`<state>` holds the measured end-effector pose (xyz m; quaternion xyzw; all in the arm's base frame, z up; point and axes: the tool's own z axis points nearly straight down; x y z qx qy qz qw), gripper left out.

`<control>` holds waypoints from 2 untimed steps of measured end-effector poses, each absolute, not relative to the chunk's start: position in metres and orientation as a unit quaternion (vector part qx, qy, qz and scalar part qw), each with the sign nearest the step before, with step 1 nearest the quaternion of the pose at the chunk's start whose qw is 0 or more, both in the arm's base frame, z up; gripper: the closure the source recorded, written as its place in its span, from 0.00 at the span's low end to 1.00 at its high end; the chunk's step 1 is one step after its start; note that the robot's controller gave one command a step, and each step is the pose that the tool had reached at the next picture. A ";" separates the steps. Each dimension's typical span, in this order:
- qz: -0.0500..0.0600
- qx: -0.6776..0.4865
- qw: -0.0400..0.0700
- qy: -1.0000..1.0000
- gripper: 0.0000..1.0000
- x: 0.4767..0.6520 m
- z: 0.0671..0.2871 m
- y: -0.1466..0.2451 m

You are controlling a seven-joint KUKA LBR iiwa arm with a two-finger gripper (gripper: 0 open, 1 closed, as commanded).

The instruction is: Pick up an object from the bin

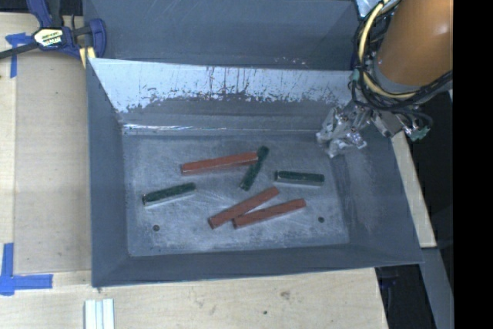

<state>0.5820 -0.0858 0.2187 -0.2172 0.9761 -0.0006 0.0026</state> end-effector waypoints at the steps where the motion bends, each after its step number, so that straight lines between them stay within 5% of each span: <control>1: 0.000 -0.217 0.002 0.976 0.00 0.582 0.218 -0.086; 2: 0.000 -0.217 0.002 0.976 0.00 0.582 0.218 -0.086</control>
Offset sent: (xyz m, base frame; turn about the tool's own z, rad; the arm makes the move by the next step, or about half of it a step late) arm 0.0000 0.0000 0.0000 0.0000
